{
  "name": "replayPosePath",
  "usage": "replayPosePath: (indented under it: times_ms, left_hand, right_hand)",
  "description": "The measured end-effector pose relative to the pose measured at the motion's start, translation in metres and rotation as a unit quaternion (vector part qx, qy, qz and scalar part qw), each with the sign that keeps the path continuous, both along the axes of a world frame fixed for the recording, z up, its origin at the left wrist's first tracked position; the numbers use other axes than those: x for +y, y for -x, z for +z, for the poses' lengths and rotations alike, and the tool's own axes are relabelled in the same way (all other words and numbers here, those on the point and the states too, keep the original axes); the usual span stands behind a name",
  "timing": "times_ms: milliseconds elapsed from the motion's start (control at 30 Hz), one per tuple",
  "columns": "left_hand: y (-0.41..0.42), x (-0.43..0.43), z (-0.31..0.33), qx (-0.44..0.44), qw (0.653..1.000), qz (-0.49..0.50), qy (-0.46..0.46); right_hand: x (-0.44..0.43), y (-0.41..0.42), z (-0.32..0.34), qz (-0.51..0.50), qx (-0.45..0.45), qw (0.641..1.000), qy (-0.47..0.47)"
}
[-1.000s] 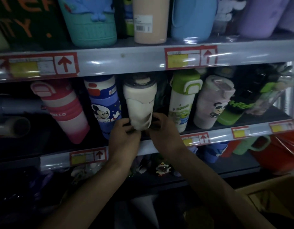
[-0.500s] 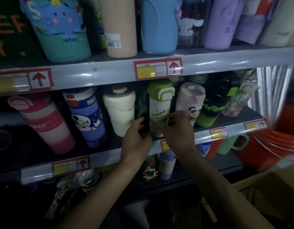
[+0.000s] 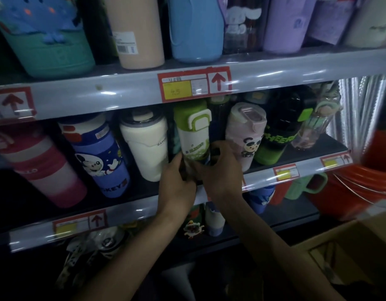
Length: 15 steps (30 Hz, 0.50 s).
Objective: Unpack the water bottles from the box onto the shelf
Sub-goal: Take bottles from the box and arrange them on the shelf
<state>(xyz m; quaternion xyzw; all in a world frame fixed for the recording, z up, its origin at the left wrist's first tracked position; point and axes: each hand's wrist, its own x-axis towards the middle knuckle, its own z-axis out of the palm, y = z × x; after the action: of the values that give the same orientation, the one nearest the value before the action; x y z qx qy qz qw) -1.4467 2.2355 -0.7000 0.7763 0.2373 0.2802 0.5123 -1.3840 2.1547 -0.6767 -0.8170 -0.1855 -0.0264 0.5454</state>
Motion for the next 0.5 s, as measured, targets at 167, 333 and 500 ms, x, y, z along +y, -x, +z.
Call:
replayPosePath:
  times_ms: [167,333,500]
  left_hand:
    - [-0.002,0.010,-0.007,0.000,1.000,0.015,0.005]
    - [-0.007,0.012,-0.015,-0.023,0.998,0.029,0.057]
    - [-0.012,0.013,-0.016,-0.044,0.996,0.027,0.078]
  right_hand:
    - [0.011,-0.001,-0.002,0.007,-0.008,1.000,0.005]
    - [0.021,-0.001,-0.005,0.013,0.023,1.000,-0.016]
    - [0.027,-0.004,-0.007,0.003,0.046,0.999,-0.025]
